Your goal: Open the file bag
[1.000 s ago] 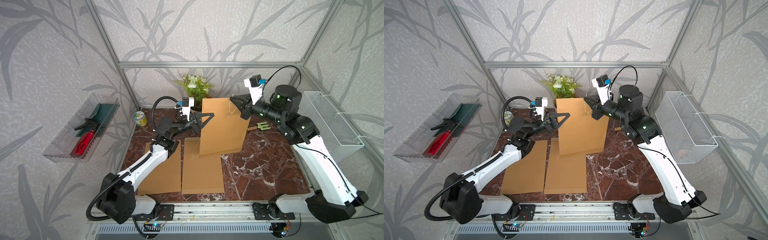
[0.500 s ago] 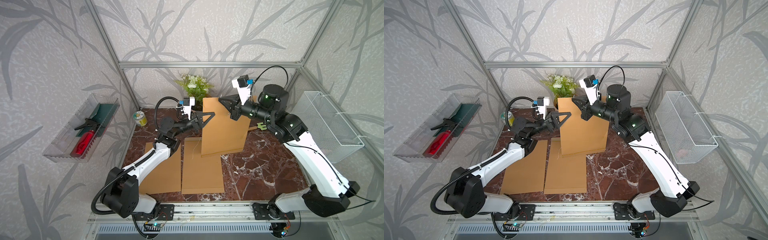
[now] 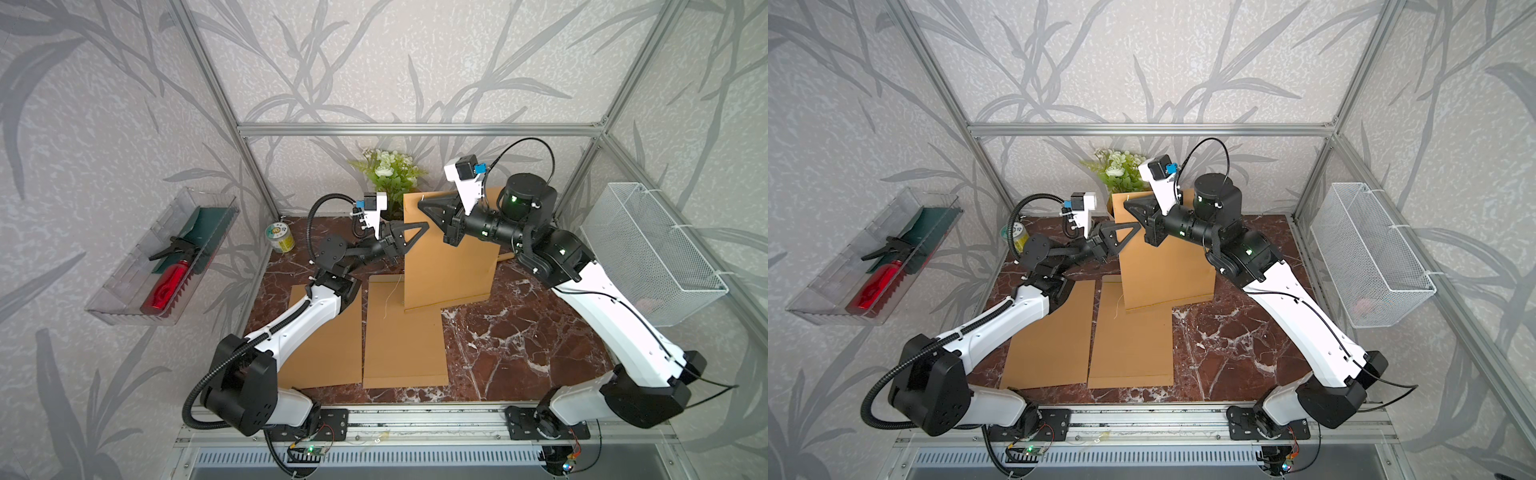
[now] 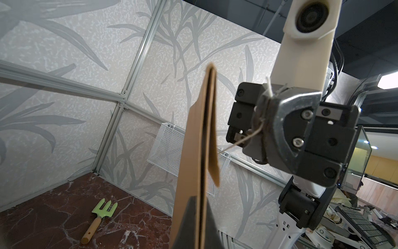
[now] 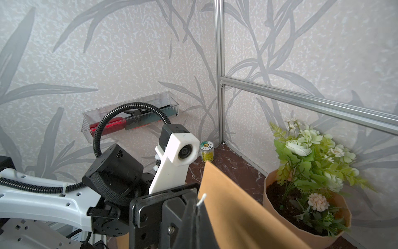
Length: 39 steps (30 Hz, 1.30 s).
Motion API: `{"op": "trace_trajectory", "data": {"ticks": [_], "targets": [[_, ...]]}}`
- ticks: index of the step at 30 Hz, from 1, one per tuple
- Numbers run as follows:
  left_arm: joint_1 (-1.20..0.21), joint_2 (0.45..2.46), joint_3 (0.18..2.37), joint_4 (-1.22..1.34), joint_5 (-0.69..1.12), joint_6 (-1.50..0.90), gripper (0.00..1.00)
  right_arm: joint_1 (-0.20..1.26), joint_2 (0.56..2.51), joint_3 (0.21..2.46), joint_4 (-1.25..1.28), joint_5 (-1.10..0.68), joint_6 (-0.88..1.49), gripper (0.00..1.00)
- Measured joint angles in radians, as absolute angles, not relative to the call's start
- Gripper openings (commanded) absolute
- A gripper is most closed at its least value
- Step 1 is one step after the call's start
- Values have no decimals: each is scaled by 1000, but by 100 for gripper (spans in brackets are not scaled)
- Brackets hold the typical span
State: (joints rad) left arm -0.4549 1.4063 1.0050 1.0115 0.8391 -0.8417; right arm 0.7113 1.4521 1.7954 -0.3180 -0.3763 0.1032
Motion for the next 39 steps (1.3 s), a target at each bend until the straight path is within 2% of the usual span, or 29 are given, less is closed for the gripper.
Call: {"op": "trace_trajectory", "data": {"ticks": [14, 29, 39], "targets": [[-448, 1434, 1024, 1036, 759, -852, 0, 760, 1439, 1652, -242, -369, 149, 0], [-432, 1446, 1051, 1048, 726, -866, 0, 762, 1290, 1497, -236, -303, 153, 0], [-431, 1446, 1064, 1072, 714, -886, 0, 762, 1273, 1388, -223, -283, 179, 0]]}}
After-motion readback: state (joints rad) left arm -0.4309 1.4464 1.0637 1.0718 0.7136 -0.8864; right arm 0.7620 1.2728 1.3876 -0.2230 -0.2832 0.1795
